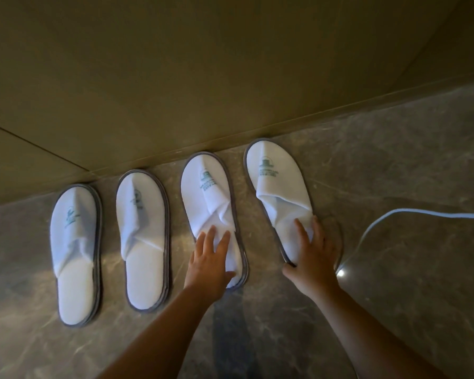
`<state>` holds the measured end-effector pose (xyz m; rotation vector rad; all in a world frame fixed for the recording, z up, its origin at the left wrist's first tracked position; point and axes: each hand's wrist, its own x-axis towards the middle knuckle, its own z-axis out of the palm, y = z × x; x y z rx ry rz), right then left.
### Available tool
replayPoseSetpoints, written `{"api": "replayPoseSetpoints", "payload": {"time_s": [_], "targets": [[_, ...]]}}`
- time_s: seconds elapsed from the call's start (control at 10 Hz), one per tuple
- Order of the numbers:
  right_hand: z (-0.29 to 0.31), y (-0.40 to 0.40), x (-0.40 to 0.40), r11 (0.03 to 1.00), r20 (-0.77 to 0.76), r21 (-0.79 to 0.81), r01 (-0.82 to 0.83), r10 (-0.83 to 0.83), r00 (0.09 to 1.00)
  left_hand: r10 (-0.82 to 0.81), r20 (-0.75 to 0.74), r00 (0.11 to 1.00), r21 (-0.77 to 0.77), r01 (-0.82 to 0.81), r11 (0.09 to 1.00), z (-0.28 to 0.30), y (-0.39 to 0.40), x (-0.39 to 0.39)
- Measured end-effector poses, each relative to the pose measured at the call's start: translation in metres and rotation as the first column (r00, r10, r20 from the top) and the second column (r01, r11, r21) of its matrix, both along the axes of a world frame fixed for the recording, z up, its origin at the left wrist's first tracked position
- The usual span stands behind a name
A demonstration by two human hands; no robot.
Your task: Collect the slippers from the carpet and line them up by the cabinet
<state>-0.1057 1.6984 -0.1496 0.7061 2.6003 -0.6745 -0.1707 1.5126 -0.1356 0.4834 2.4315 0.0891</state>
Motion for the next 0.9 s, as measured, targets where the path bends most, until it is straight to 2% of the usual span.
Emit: {"api": "replayPoseSetpoints", "payload": {"time_s": [0.6,0.8,0.9], "targets": [[-0.005,-0.005,-0.004,0.999,-0.037,0.011,0.040,-0.040,0.999,0.010,0.010,1.000,0.007,-0.010,1.000,0.002,-0.001,0.000],[0.010,-0.006,-0.009,0.998,-0.038,0.061,-0.022,0.025,0.999,-0.009,-0.039,0.999,0.007,0.009,1.000,0.017,0.001,-0.002],[0.038,-0.004,-0.008,0.989,-0.378,-0.114,-0.096,0.046,0.925,-0.164,-0.040,0.986,0.110,0.167,0.980,0.047,-0.003,0.003]]}}
